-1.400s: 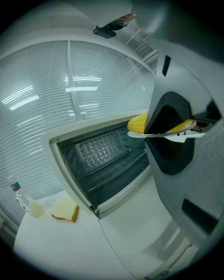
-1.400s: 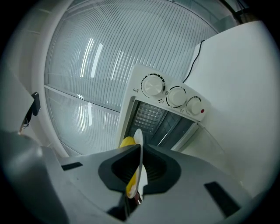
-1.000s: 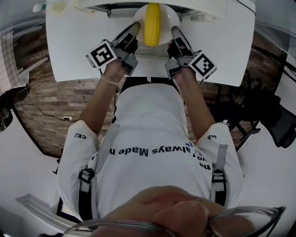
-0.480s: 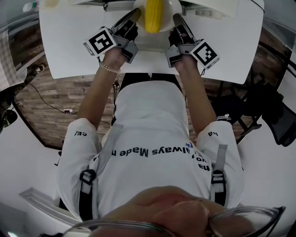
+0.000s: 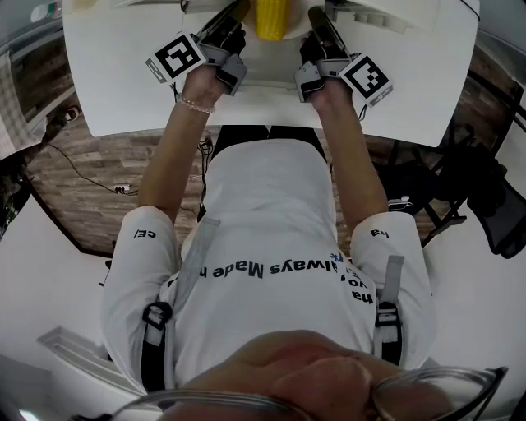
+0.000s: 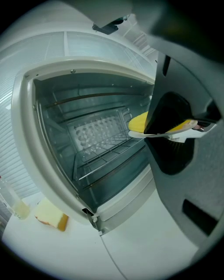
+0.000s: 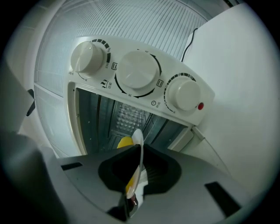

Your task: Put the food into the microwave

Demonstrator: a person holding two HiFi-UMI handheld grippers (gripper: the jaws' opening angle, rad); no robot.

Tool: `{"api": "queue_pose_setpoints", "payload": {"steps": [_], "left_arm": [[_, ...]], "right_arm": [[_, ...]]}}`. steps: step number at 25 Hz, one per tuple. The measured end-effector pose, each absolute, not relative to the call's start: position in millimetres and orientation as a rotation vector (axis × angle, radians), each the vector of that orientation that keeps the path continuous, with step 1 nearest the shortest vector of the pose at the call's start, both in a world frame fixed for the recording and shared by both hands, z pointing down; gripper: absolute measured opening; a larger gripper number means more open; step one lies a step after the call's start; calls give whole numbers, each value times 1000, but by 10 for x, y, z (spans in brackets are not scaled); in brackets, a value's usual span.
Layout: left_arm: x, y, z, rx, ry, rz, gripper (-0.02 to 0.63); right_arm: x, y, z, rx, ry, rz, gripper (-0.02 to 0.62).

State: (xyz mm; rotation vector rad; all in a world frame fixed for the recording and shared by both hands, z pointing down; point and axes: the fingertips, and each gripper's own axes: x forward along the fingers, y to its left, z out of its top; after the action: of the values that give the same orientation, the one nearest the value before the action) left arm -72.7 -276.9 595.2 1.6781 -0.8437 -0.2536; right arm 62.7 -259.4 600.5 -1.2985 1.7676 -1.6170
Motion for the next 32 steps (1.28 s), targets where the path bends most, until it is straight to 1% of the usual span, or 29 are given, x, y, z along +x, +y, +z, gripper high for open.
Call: {"api": "queue_pose_setpoints", "payload": {"steps": [16, 18, 21, 23, 27, 30, 31, 32], "left_arm": [[-684, -2796, 5974, 1663, -839, -281, 18], [-691, -2799, 5968, 1656, -830, -295, 31], [-718, -2791, 5971, 1650, -830, -305, 68], [-750, -2767, 5979, 1636, -830, -313, 72], [-851, -2661, 5994, 1585, -825, -350, 72], [-801, -2667, 6098, 1530, -814, -381, 69], [-787, -2685, 6135, 1514, -816, -385, 38], [-776, -2703, 6146, 1499, -813, -394, 26]], "right_arm": [[664, -2624, 6035, -1330, 1707, -1622, 23], [654, -2645, 6041, -1336, 1702, -1622, 23], [633, -2700, 6067, -1341, 1698, -1621, 23], [611, -2741, 6090, -1339, 1684, -1626, 23], [513, -2795, 6103, -1335, 1664, -1635, 23], [550, -2889, 6178, -1334, 1655, -1643, 23], [567, -2923, 6202, -1334, 1651, -1644, 23], [579, -2950, 6212, -1335, 1647, -1644, 23]]}}
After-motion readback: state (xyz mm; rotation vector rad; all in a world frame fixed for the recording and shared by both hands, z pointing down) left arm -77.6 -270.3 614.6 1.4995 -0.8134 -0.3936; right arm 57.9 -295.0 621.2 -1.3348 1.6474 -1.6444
